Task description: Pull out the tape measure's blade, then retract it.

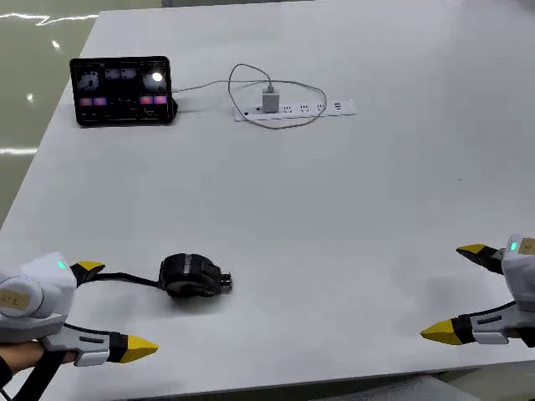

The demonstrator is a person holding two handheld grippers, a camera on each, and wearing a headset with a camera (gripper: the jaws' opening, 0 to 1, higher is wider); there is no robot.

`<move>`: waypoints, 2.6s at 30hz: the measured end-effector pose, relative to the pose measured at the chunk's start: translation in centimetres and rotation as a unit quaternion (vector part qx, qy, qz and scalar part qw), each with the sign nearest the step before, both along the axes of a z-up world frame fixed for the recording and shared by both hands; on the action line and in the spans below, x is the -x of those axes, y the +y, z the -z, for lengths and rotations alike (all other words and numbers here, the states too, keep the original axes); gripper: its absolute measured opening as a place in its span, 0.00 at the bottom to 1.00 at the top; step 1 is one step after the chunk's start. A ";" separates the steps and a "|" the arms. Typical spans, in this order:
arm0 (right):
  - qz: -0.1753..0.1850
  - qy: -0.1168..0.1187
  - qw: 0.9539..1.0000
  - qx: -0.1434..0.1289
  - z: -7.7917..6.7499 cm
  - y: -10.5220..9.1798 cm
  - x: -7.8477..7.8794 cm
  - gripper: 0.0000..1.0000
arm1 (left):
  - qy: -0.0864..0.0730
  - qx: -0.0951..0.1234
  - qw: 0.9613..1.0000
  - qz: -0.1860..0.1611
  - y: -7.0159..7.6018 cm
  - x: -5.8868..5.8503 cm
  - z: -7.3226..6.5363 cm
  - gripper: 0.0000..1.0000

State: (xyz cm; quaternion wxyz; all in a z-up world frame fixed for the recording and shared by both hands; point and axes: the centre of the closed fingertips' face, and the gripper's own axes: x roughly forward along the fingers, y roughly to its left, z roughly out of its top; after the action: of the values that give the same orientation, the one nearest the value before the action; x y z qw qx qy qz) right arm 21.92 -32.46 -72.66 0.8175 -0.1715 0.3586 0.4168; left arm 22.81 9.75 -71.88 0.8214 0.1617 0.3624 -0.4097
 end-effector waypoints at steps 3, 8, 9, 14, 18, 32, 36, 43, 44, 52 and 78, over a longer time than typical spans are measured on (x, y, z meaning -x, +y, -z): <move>0.002 0.009 1.000 0.005 0.4 0.1 -0.2 0.99 | -0.003 0.000 1.000 0.018 -0.4 -0.3 -0.2 0.99; -0.003 0.008 1.000 0.001 0.3 0.7 -0.5 0.99 | 0.000 -0.007 0.999 0.041 -0.4 -0.6 0.0 0.99; -0.005 0.005 1.000 0.000 0.3 0.9 -0.6 0.99 | 0.000 -0.006 0.999 0.043 -0.4 -0.7 0.0 0.99; -0.013 0.003 1.000 -0.001 0.2 1.8 -1.1 0.99 | 0.005 -0.017 0.998 0.062 -0.5 -1.2 0.0 0.99; -0.023 0.001 1.000 0.001 0.4 2.5 -1.6 0.99 | 0.004 -0.024 0.996 0.086 -1.0 -1.6 0.1 0.99; -0.056 -0.006 0.998 0.009 0.1 5.6 -3.2 0.99 | -0.002 -0.033 0.987 0.159 -3.4 -2.7 0.4 0.93; -0.084 -0.011 0.996 0.008 0.0 7.3 -3.4 0.99 | 0.000 -0.041 0.984 0.174 -3.9 -2.9 0.4 0.93; -0.126 -0.013 0.992 0.009 0.0 10.0 -3.7 0.99 | 0.001 -0.052 0.978 0.201 -4.9 -3.1 0.5 0.90; -0.129 -0.013 0.992 0.009 0.0 10.3 -3.8 0.99 | -0.001 -0.049 0.977 0.210 -5.2 -3.0 0.5 0.89; -0.159 -0.014 0.987 0.005 0.2 13.2 -4.2 0.99 | -0.007 -0.073 0.967 0.244 -6.1 -3.4 1.2 0.82; -0.228 0.004 0.973 -0.025 1.7 23.8 -5.2 0.88 | 0.018 -0.086 0.966 0.244 -7.9 -4.3 3.1 0.57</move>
State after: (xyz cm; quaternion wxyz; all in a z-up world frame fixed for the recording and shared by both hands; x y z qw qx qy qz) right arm 27.14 -8.65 -74.38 0.7036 -0.2264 0.3023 0.6020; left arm 27.09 1.87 -74.97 0.6732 0.3075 0.3606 -0.5677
